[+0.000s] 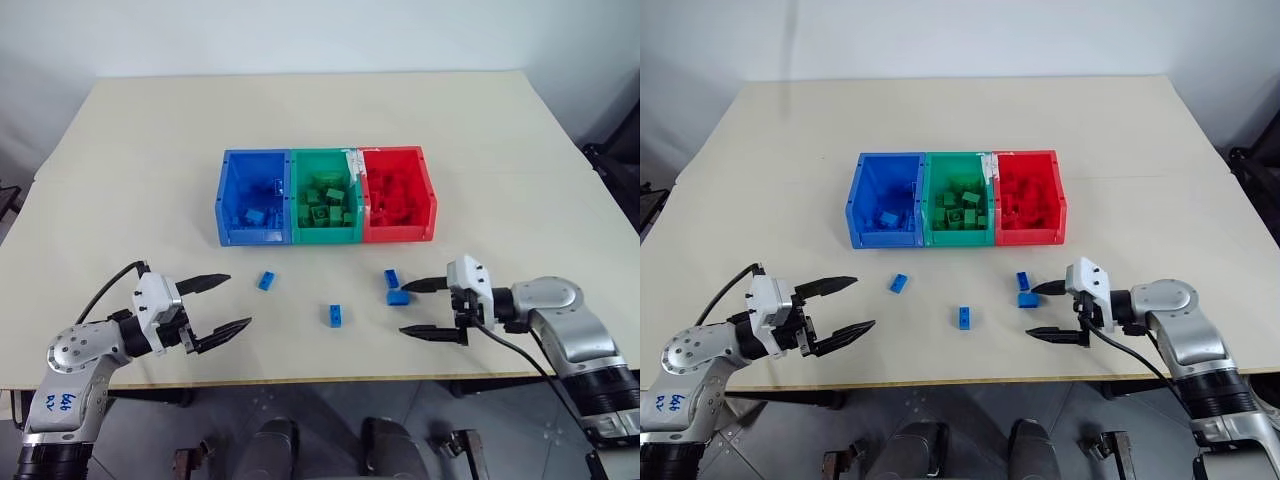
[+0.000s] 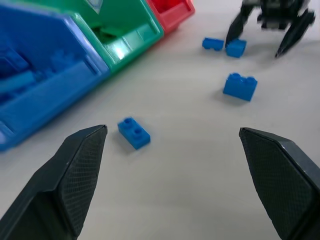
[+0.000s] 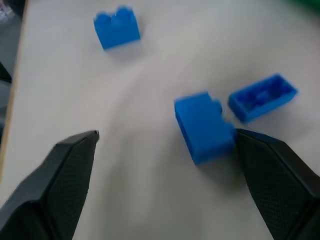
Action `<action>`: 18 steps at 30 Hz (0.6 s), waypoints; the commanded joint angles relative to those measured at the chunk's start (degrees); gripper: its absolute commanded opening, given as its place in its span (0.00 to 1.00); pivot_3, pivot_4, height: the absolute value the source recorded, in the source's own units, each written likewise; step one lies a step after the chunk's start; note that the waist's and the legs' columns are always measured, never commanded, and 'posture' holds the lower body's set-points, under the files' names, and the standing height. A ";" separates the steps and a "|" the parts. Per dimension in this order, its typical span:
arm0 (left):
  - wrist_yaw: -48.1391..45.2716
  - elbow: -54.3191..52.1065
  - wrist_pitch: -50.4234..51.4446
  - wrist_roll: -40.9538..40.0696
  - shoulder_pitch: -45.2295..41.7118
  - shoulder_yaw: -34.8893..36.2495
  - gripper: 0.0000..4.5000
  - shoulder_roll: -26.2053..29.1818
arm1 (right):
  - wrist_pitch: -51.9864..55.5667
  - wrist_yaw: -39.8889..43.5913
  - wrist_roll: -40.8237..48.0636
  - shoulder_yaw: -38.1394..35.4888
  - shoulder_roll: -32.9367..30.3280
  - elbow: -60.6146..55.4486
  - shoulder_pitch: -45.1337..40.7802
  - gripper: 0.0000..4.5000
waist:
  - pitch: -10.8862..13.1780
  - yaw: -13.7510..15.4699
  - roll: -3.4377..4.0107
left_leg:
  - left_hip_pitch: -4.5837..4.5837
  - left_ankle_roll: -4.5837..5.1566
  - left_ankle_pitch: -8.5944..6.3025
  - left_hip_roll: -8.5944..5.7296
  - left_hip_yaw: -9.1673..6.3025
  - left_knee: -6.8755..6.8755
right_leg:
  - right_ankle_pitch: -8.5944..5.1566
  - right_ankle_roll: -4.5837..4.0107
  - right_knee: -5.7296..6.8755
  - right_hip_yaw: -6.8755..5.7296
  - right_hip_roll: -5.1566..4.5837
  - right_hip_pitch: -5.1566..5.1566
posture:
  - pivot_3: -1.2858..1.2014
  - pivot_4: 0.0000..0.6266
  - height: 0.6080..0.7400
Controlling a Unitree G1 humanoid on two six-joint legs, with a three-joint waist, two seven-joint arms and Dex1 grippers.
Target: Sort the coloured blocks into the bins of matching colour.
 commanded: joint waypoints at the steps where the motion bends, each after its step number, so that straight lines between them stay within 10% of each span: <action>1: 0.97 -3.18 -0.26 -0.84 1.86 0.98 1.00 -0.28 | -1.42 -0.30 -1.25 0.69 1.31 1.77 -0.55 0.87 | 0.00 -0.12 0.00 | 0.00 -0.01 0.00 0.02 0.00 0.00 | 0.00 0.00 0.00 -0.02 0.02 0.00 | 0.52 0.24 1.00; 10: 1.99 -3.05 -0.30 -0.81 1.12 0.04 1.00 -0.39 | -1.76 -2.45 -1.24 -0.13 2.75 -0.43 0.78 0.19 | 0.00 -0.56 0.00 | 0.00 -0.03 -0.02 0.04 -0.02 0.01 | 0.01 -0.02 0.03 -0.06 0.05 0.03 | 0.52 0.24 1.00; 18: 5.95 -4.01 -1.10 -1.53 3.41 2.97 1.00 -2.67 | 13.32 -9.29 6.95 -2.59 4.28 -15.70 -1.89 0.19 | 0.02 -0.74 0.03 | -0.02 -0.04 -0.02 0.07 -0.03 0.00 | 0.01 -0.02 0.03 -0.06 0.05 0.00 | 0.52 0.24 1.00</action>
